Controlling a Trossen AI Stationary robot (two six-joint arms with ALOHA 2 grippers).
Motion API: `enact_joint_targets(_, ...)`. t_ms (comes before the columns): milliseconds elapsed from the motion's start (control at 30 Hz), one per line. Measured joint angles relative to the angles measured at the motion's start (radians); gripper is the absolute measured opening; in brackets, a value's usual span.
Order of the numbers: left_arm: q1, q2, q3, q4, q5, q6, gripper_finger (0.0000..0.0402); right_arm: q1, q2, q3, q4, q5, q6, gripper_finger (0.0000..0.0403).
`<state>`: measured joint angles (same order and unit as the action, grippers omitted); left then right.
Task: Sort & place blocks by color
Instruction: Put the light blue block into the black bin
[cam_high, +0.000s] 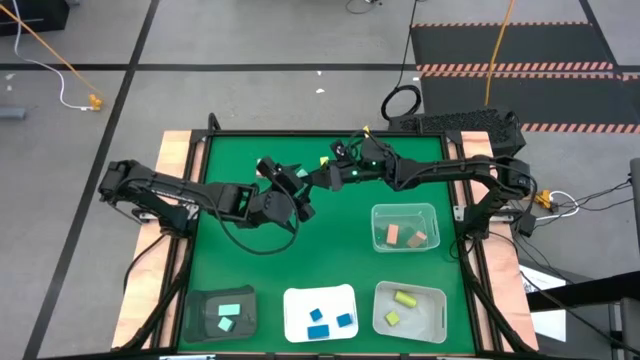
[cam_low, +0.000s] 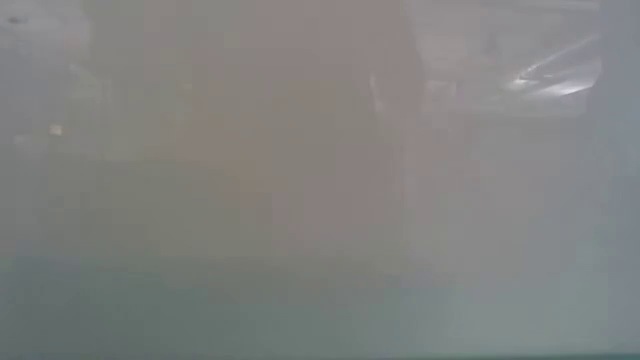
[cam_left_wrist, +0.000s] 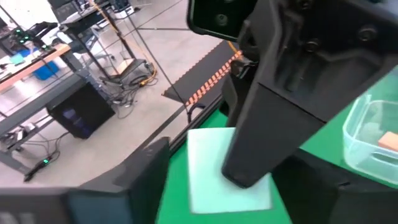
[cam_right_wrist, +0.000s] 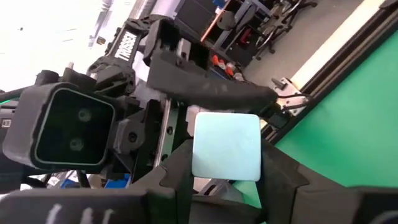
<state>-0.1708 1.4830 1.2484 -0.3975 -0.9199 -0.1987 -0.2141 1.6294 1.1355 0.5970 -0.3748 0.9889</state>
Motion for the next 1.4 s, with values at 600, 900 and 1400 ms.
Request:
enact_joint_targets(600,-0.047,0.006,-0.003,0.056,0.029,0.011,0.0134,-0.028,-0.006,0.005,-0.043,-0.084,-0.002,0.0222)
enact_joint_targets(900,-0.093,0.006,-0.003,0.053,0.024,-0.041,0.0134,-0.155,-0.008,0.006,-0.119,-0.405,0.029,0.0322)
enact_joint_targets(1400,-0.234,0.004,-0.003,-0.485,0.496,-0.810,0.0134,-0.181,-0.109,0.005,-0.731,0.039,-0.585,0.0304)
